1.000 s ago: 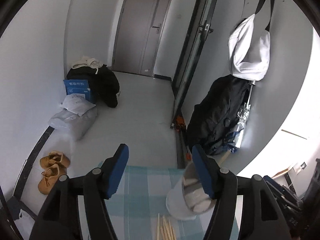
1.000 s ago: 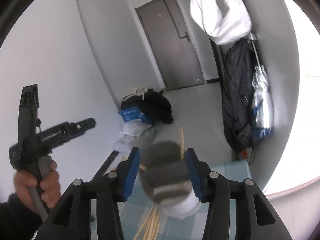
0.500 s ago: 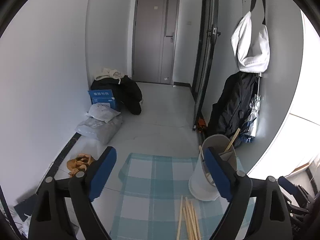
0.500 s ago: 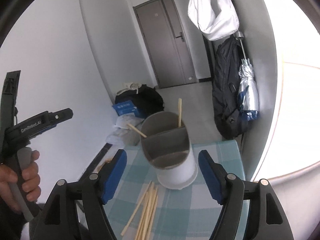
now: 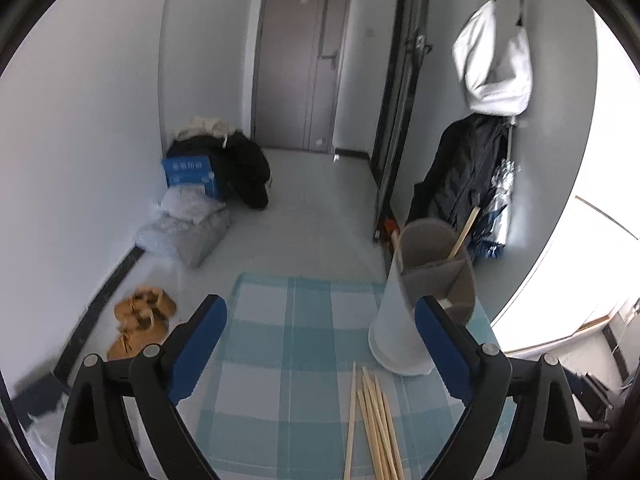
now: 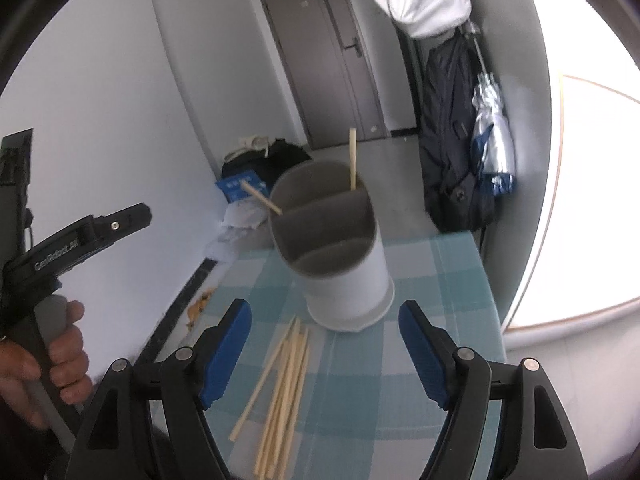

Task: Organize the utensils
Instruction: 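Lower the right gripper back to the chopstick pile and grasp one, then lift a chopstick with the right gripper while the left gripper grasps another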

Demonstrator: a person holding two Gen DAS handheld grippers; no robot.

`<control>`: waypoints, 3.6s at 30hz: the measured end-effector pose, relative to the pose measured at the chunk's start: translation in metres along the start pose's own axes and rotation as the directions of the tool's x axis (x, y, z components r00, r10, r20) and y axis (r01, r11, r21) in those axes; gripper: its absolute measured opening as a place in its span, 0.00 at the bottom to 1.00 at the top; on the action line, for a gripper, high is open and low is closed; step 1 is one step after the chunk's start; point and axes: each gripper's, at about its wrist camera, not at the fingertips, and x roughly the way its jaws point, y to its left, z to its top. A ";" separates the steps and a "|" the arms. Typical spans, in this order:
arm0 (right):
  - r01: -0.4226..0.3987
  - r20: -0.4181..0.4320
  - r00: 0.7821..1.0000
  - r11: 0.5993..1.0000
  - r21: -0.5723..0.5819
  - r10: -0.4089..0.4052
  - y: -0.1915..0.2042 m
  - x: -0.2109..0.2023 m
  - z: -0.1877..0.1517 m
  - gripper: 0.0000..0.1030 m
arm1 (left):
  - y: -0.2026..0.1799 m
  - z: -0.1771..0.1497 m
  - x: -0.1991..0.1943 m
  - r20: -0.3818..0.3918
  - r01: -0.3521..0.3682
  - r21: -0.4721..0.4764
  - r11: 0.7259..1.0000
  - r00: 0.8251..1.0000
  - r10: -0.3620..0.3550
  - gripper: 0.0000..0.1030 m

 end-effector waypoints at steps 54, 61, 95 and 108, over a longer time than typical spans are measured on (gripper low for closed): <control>0.009 -0.461 0.876 0.960 -0.281 -0.143 0.032 0.110 -0.075 0.05 | 0.089 -0.018 0.055 -0.165 -0.148 -0.293 0.945 0.981 0.102 0.90; 0.008 -0.439 0.882 0.936 -0.352 -0.173 0.046 0.115 -0.077 0.07 | 0.091 -0.020 0.059 -0.191 -0.158 -0.287 0.945 0.976 0.105 0.90; -0.150 -0.051 0.984 0.955 0.255 0.168 -0.055 0.055 0.019 0.03 | 0.001 -0.095 0.120 -0.515 -0.065 0.183 0.981 0.843 0.152 0.91; -0.140 -0.016 0.988 0.946 0.291 0.151 -0.088 0.041 0.021 0.03 | -0.011 -0.070 0.159 -0.516 -0.093 0.193 0.977 0.837 0.182 0.87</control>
